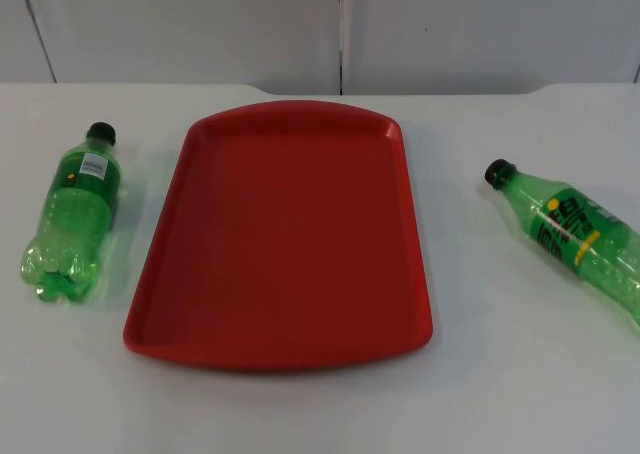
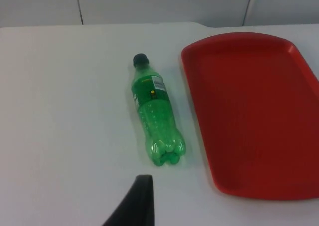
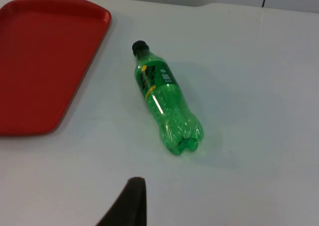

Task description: Place the bottle upright on the tray.

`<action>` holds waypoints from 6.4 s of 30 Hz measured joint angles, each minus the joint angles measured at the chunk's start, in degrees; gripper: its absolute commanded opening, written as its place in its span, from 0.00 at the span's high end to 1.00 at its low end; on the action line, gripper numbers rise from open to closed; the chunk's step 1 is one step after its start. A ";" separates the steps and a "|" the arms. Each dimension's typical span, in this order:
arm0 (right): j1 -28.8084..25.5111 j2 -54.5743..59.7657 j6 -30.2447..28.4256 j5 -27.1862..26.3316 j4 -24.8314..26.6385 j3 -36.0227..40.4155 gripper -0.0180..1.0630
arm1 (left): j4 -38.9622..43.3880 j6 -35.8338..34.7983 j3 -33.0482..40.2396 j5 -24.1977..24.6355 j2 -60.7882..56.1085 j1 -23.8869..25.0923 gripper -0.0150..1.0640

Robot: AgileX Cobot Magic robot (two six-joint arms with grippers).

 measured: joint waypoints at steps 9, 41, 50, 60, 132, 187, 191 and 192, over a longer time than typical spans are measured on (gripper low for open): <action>0.00 0.00 0.00 0.00 0.00 0.00 0.01 | -3.26 0.00 -0.88 -4.87 9.01 0.00 0.01; 0.00 0.00 0.00 0.00 0.00 0.00 0.01 | -0.78 0.43 -33.95 -9.78 62.46 0.00 0.01; 0.00 0.00 0.00 0.00 0.00 0.00 0.01 | 3.61 -0.68 -46.56 -3.73 77.56 0.00 0.01; 0.00 0.00 0.00 0.00 0.00 0.00 0.01 | 4.20 -1.98 -64.86 7.48 93.55 2.84 0.01; 0.00 0.00 0.00 0.00 0.00 0.00 0.01 | 1.26 -4.46 -62.72 -3.92 114.57 4.21 0.01; 0.00 0.00 0.00 0.00 0.00 0.00 0.01 | -1.52 -2.69 -67.48 -6.60 123.37 4.34 0.99; 0.00 0.00 0.00 0.00 0.00 0.00 0.01 | -2.47 -2.69 -67.63 -6.37 123.37 4.34 0.99; 0.00 0.00 0.00 0.00 0.00 0.00 0.01 | -2.58 -2.69 -67.63 -6.18 123.37 4.34 0.99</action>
